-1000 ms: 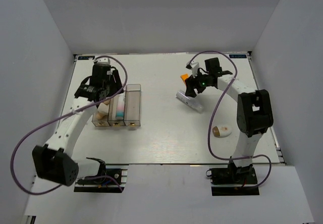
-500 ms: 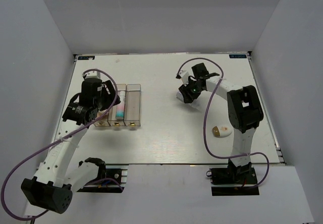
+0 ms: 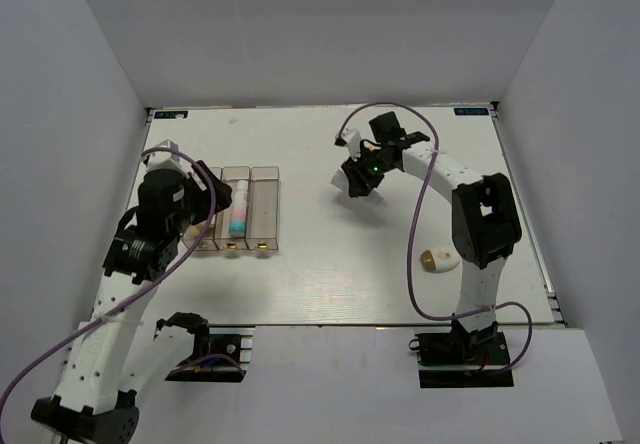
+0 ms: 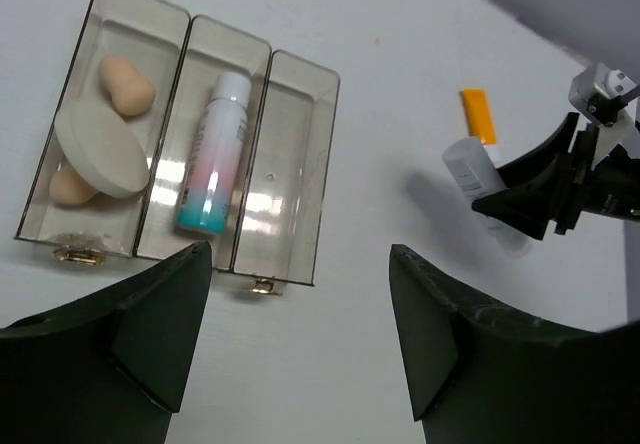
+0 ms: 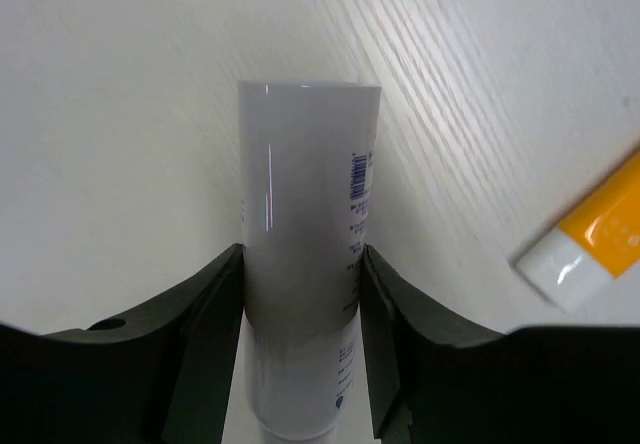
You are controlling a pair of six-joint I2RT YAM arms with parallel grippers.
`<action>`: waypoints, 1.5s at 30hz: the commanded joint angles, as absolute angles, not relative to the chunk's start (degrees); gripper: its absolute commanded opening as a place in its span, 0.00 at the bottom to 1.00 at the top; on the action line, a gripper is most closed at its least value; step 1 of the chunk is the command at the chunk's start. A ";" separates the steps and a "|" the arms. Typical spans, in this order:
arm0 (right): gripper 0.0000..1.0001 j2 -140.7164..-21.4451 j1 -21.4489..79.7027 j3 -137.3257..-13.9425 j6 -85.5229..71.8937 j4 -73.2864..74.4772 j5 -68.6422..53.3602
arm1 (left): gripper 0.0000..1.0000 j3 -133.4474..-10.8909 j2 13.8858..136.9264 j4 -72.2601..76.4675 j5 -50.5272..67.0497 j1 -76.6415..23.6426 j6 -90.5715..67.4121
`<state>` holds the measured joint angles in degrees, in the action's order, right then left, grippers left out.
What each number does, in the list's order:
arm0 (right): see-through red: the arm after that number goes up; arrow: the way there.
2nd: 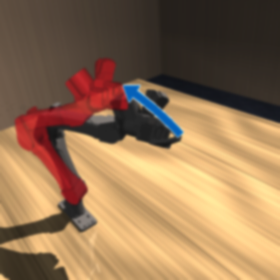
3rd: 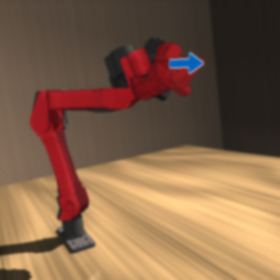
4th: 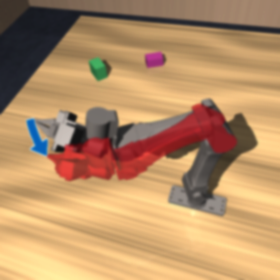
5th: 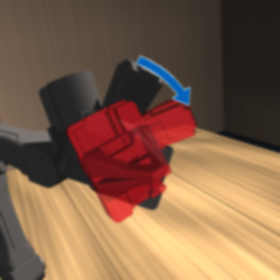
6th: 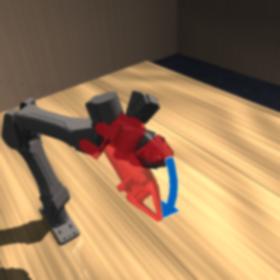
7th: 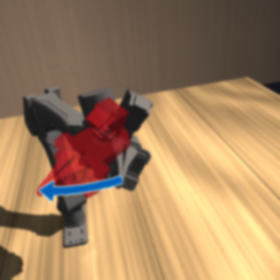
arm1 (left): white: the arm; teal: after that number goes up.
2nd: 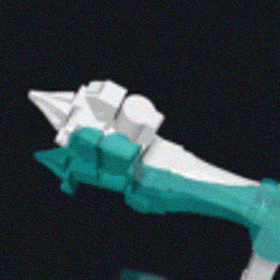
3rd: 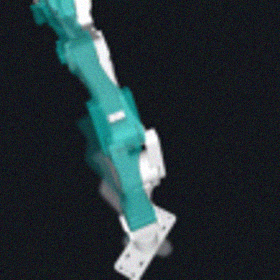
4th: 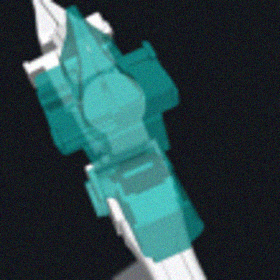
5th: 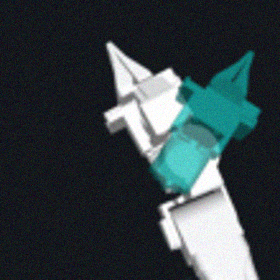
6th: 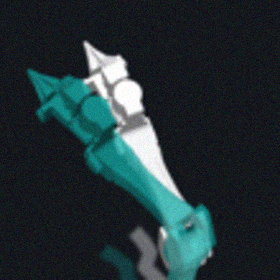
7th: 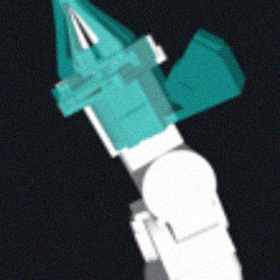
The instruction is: Organize the makeup
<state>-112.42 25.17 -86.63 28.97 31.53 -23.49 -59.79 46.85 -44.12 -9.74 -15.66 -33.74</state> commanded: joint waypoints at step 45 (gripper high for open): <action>0.22 -134.82 54.58 -111.89 -52.30 -4.13 -0.53 | 0.81 -59.06 36.12 -42.01 -8.96 -15.47 -36.03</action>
<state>-134.87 54.41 -112.71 -53.25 1.10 -1.67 -59.42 36.27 -42.81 -9.37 -15.86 -35.64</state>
